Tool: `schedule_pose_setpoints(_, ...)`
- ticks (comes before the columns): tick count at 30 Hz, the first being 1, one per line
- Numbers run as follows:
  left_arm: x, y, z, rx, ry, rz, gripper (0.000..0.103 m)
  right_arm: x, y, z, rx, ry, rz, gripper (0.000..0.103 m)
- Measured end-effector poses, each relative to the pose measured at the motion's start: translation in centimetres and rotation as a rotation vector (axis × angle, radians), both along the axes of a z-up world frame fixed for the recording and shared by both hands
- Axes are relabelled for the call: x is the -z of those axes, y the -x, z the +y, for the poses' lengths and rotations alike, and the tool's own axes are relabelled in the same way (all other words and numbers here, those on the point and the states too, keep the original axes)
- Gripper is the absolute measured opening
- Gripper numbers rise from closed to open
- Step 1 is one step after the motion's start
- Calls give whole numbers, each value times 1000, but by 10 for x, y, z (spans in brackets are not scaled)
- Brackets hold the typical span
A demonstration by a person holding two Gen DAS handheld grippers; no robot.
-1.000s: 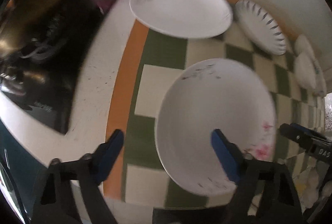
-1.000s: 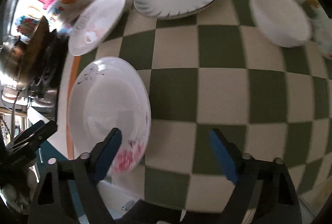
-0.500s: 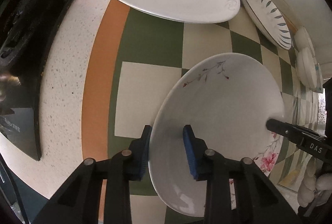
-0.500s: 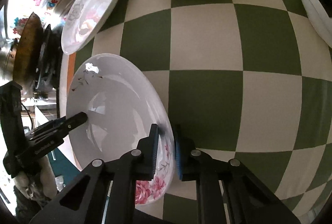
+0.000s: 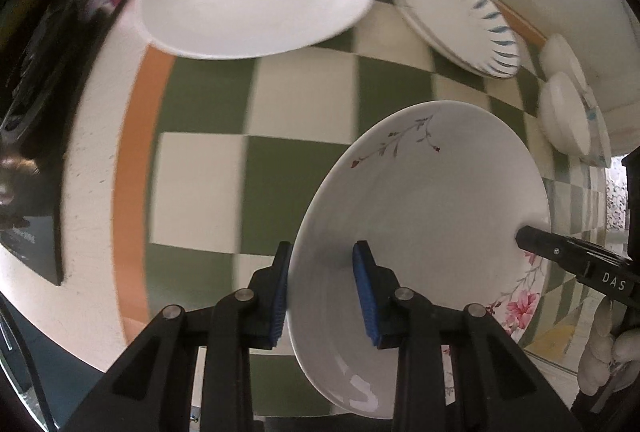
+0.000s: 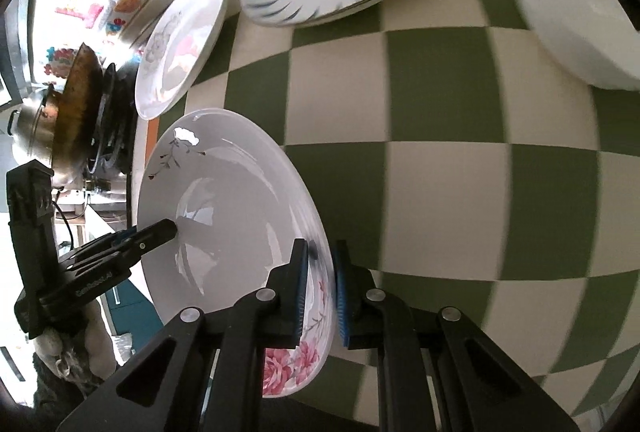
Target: Organize plates and bowls
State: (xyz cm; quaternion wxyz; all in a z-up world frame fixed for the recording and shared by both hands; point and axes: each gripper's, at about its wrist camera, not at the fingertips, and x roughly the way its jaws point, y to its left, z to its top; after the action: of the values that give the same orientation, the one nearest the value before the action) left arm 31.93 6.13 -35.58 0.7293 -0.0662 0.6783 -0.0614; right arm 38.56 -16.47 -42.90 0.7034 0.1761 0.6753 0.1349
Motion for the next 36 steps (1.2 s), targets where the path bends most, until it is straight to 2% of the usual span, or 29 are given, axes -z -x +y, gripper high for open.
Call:
schedule_pose_setpoints(7,5,-20,-60,73,21,3,28,-10,14,-69,72,3,-4,15)
schedule_pose_setpoints(12,14,-29,-106,132,26,16,28,-6,27,-119,127,14,7,15)
schedule_pose_setpoints(17,24,-34,-132,165,16,34,28,5,30,-149,164,14,24,15)
schedule_pose_setpoints(25,36,-42,-144,162,-12,59,28,20,23,-166,167,-2,46,14)
schedule_pose_setpoints(36,45,-44,-147,129,-39,71,28,31,13,-155,136,-10,70,14)
